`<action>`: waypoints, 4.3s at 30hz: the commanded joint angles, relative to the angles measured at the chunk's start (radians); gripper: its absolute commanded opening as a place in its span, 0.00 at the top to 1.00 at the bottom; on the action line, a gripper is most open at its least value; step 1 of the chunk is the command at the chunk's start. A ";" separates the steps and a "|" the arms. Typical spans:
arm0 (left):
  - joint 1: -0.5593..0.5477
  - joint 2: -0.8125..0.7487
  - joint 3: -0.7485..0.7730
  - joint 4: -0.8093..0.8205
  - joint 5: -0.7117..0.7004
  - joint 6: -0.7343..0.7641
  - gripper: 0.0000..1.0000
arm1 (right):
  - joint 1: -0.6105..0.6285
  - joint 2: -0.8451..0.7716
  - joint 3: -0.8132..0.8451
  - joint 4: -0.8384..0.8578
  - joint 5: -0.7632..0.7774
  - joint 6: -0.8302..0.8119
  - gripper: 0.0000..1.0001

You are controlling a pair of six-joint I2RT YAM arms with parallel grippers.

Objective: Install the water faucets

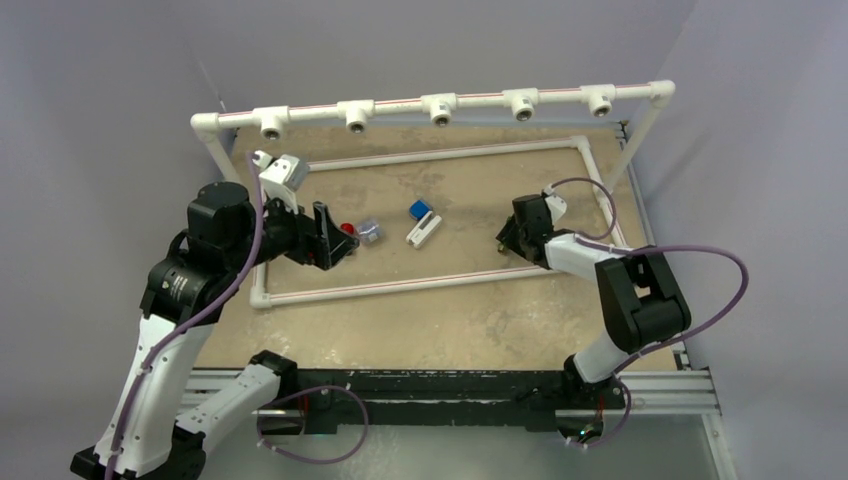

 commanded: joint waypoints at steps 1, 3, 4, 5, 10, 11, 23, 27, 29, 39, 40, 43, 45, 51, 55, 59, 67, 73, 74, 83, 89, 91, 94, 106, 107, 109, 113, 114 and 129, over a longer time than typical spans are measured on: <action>0.002 -0.014 -0.004 0.005 0.023 -0.018 0.19 | 0.012 0.036 0.031 0.025 0.043 0.004 0.49; 0.002 -0.016 -0.008 0.004 0.030 -0.024 0.19 | 0.017 0.045 0.027 0.029 0.049 0.002 0.55; 0.002 -0.016 -0.009 0.004 0.037 -0.028 0.19 | 0.020 0.052 0.027 0.027 0.053 0.000 0.57; 0.002 -0.018 -0.009 0.004 0.040 -0.031 0.19 | 0.023 0.054 0.027 0.024 0.059 -0.003 0.58; 0.002 -0.025 -0.015 0.001 0.040 -0.036 0.18 | 0.030 0.059 0.017 0.011 0.088 -0.020 0.67; 0.002 -0.025 -0.017 0.001 0.038 -0.036 0.18 | 0.030 0.061 0.015 0.007 0.093 -0.023 0.70; 0.002 -0.023 -0.024 0.010 0.032 -0.052 0.18 | 0.043 -0.067 -0.040 0.026 0.015 -0.108 1.00; 0.002 -0.013 -0.011 0.011 0.032 -0.057 0.18 | 0.045 -0.192 -0.072 0.038 -0.037 -0.148 1.00; 0.002 -0.009 -0.007 0.013 0.030 -0.061 0.18 | 0.046 -0.275 -0.084 0.030 -0.051 -0.161 1.00; 0.002 -0.001 0.001 0.033 0.042 -0.096 0.18 | 0.057 -0.570 -0.111 -0.019 -0.267 -0.278 1.00; 0.002 -0.001 0.000 0.038 0.049 -0.103 0.18 | 0.059 -0.597 -0.114 -0.015 -0.299 -0.295 1.00; 0.002 -0.005 -0.010 0.052 0.074 -0.126 0.18 | 0.066 -0.686 -0.130 0.011 -0.433 -0.344 1.00; 0.002 -0.010 -0.024 0.068 0.097 -0.140 0.18 | 0.073 -0.738 -0.142 0.034 -0.517 -0.375 1.00; 0.003 -0.016 -0.038 0.088 0.141 -0.172 0.18 | 0.109 -0.832 -0.180 0.145 -0.742 -0.437 1.00; 0.002 -0.022 -0.037 0.087 0.169 -0.183 0.18 | 0.160 -0.840 -0.193 0.228 -0.807 -0.440 1.00; 0.002 -0.027 -0.040 0.085 0.189 -0.189 0.17 | 0.231 -0.822 -0.185 0.279 -0.829 -0.486 1.00; 0.002 -0.013 -0.039 0.050 0.225 -0.164 0.13 | 0.414 -0.770 -0.133 0.295 -0.800 -0.709 1.00; 0.002 0.004 -0.059 0.045 0.293 -0.134 0.10 | 0.509 -0.673 -0.044 0.236 -0.866 -0.885 1.00; 0.002 0.011 -0.061 0.041 0.311 -0.124 0.09 | 0.530 -0.659 -0.033 0.228 -0.871 -0.921 1.00; 0.002 0.053 -0.086 0.027 0.433 -0.074 0.09 | 0.677 -0.512 0.101 0.060 -0.890 -1.324 1.00; -0.043 0.073 -0.092 0.005 0.446 -0.050 0.09 | 0.725 -0.420 0.203 -0.039 -0.878 -1.499 1.00; -0.061 0.083 -0.095 -0.007 0.440 -0.039 0.09 | 0.731 -0.395 0.231 -0.060 -0.875 -1.530 1.00; -0.073 0.106 -0.108 -0.028 0.440 -0.025 0.12 | 0.737 -0.370 0.258 -0.079 -0.880 -1.567 1.00; -0.075 0.167 -0.129 -0.047 0.478 -0.012 0.38 | 0.759 -0.336 0.283 -0.113 -0.872 -1.624 1.00; -0.075 0.169 -0.131 -0.047 0.482 -0.012 0.40 | 0.759 -0.335 0.284 -0.114 -0.871 -1.625 1.00; -0.075 0.170 -0.136 -0.049 0.488 -0.011 0.44 | 0.758 -0.337 0.285 -0.115 -0.870 -1.629 1.00; -0.075 0.168 -0.142 -0.060 0.499 -0.007 0.45 | 0.759 -0.340 0.280 -0.112 -0.861 -1.630 1.00; -0.075 0.168 -0.143 -0.064 0.498 -0.004 0.45 | 0.758 -0.339 0.280 -0.114 -0.860 -1.630 1.00; -0.075 0.173 -0.155 -0.083 0.476 0.002 0.48 | 0.761 -0.347 0.291 -0.131 -0.854 -1.611 1.00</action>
